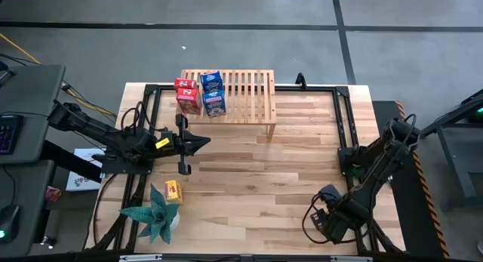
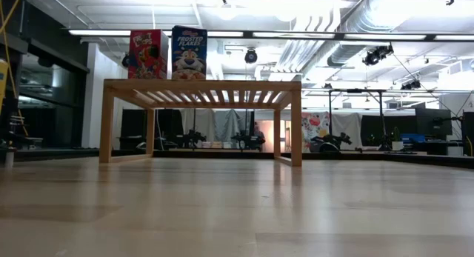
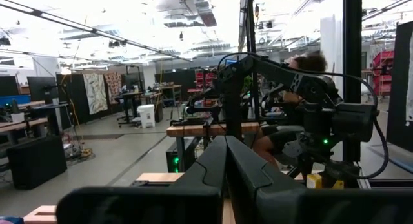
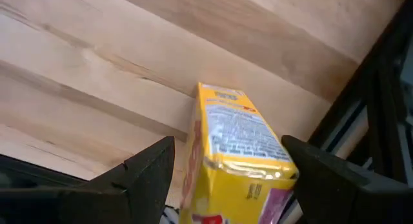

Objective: Stack cereal on shelf
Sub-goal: Put the right yellow cereal box on the shelf

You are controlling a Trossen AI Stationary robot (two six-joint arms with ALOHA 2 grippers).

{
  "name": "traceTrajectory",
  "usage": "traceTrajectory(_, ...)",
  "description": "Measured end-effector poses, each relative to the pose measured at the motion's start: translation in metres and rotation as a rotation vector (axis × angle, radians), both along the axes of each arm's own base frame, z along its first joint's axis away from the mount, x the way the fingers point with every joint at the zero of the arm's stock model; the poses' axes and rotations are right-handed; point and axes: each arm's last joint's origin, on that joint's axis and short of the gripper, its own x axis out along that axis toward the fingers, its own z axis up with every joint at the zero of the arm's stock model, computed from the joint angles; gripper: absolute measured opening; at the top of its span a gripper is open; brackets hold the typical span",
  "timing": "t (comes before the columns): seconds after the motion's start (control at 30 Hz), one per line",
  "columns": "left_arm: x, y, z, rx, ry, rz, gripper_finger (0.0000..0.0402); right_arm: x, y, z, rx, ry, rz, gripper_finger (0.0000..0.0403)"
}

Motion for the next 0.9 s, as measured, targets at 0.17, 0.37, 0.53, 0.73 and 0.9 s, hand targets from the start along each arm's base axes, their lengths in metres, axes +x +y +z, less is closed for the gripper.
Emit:
traceTrajectory(0.17,0.0000,0.0000,0.0000,0.000,0.000,0.000,0.0000,0.0034,-0.0017,0.0002,0.053,0.044,0.074,0.0275)
traceTrajectory(0.37,0.0001,0.0000,-0.0002,0.000,0.002,0.000,0.0000,0.0018,-0.0011,0.0007,0.110,0.121,0.067,0.0275)
traceTrajectory(0.53,0.0001,0.0000,-0.0003,-0.016,0.001,-0.005,0.0000,0.0024,-0.0009,0.0006,0.107,0.120,0.022,0.0275)
traceTrajectory(0.73,0.0001,0.0000,-0.0003,-0.023,0.000,-0.006,0.0000,0.0039,0.0011,0.0007,0.127,0.102,0.030,0.0268)
traceTrajectory(0.9,-0.0028,-0.0006,0.0011,-0.023,-0.002,-0.012,0.0000,0.0045,0.0014,0.0006,0.129,0.089,0.053,0.0223)
